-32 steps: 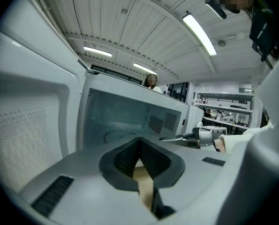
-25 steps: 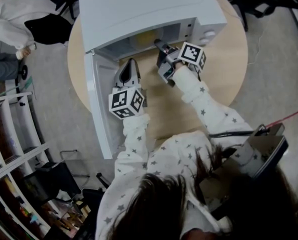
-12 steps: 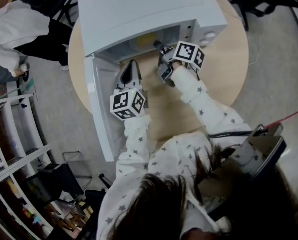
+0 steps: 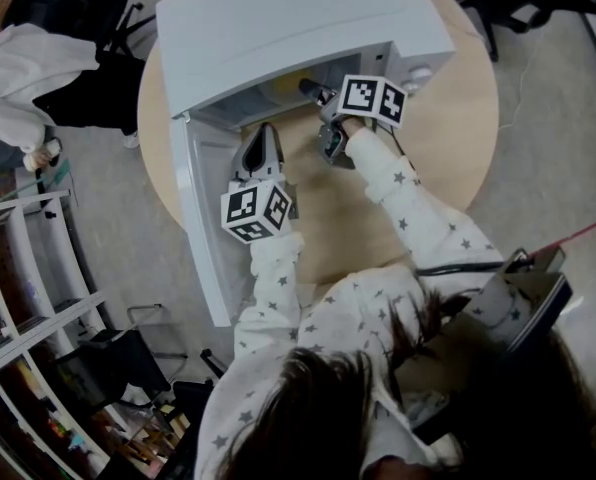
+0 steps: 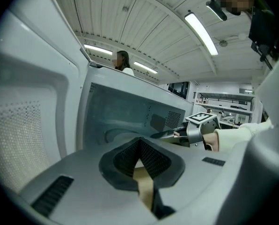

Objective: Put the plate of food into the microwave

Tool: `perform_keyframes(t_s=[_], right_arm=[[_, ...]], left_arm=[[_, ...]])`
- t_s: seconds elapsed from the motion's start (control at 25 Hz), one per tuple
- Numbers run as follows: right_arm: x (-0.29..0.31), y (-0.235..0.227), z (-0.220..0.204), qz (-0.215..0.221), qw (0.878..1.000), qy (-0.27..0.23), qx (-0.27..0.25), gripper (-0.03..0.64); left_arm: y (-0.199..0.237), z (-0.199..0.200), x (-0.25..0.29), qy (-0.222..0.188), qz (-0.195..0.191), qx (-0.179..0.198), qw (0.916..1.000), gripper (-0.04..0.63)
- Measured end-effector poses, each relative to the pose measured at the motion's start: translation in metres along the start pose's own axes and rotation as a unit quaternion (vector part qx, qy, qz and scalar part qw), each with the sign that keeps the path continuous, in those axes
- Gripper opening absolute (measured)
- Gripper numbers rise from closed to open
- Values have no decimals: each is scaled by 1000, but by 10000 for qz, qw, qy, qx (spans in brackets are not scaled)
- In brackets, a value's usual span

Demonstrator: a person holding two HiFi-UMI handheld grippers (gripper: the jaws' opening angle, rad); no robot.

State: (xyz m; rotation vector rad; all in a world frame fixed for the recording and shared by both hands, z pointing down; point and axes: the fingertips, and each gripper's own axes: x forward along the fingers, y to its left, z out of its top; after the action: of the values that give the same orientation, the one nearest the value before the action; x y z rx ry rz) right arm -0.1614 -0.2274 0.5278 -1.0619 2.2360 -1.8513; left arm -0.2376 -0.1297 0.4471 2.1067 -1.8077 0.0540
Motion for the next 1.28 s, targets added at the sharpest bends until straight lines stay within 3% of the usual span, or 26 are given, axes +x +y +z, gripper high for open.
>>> perform_keyframes(t_s=[0.2, 0.48, 0.84, 1.12, 1.28], right_arm=[[6, -8, -8, -408, 9958, 477, -667, 186], [-4, -12, -15, -382, 9963, 534, -555, 184], [-26, -1, -19, 198, 9955, 719, -593, 183], [-57, 31, -26, 755, 9928, 676, -639, 21], [-72, 46, -27, 1093, 9897, 685, -629, 8]], left_arm=[[2, -2, 3, -3, -15, -24, 10000, 2], [1, -3, 0, -3, -25, -24, 10000, 2], [-15, -9, 6, -17, -67, -2, 10000, 2], [-25, -5, -9, -101, -100, -13, 9999, 2], [-34, -3, -12, -156, -131, -9, 9998, 2]])
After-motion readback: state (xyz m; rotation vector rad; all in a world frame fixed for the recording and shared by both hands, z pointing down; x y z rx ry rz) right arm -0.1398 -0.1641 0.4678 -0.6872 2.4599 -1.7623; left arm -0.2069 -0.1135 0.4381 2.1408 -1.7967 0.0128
